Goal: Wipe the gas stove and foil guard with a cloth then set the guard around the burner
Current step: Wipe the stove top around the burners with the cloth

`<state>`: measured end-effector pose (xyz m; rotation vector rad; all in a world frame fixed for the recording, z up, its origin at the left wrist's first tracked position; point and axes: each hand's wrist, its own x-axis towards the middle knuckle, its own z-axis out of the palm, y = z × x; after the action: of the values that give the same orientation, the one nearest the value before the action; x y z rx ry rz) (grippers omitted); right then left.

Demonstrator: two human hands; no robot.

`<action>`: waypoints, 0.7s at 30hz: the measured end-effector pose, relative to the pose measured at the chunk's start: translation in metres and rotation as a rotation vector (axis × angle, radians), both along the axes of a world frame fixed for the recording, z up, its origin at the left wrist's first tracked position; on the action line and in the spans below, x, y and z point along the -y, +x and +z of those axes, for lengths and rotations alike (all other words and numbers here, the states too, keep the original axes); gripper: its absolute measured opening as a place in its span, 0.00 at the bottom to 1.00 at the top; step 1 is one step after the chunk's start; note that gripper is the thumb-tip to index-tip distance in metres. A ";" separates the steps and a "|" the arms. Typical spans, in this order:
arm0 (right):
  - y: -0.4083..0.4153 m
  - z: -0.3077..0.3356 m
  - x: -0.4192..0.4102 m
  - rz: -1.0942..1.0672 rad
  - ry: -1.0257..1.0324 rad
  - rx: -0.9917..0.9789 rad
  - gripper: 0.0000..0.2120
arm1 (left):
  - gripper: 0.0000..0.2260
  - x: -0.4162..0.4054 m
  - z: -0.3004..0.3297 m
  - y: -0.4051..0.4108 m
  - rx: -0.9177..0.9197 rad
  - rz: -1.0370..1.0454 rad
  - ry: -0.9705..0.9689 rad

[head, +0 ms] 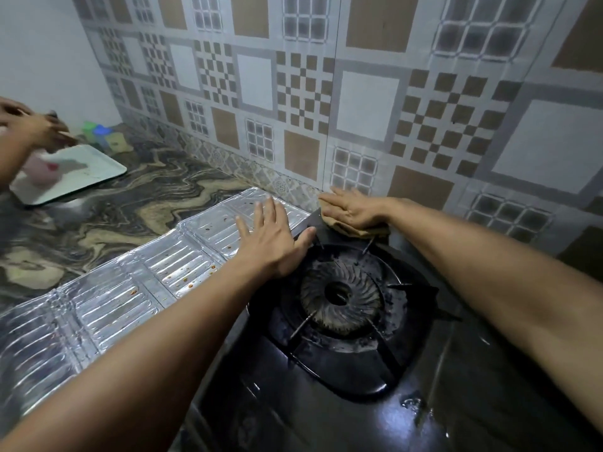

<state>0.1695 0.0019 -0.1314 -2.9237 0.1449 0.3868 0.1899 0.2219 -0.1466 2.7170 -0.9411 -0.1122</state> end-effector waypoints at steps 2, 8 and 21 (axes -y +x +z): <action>0.014 0.001 -0.015 0.109 -0.057 -0.005 0.27 | 0.41 0.000 0.000 0.000 0.007 0.008 -0.007; 0.034 0.006 -0.039 0.222 -0.044 -0.132 0.18 | 0.49 -0.003 -0.002 0.003 0.002 0.034 0.022; -0.025 0.006 -0.006 -0.055 -0.032 -0.010 0.31 | 0.60 -0.006 0.004 0.000 -0.042 0.113 0.118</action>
<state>0.1449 0.0079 -0.1257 -2.9424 0.2338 0.3938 0.1896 0.2276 -0.1425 2.8573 -0.7904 -0.2078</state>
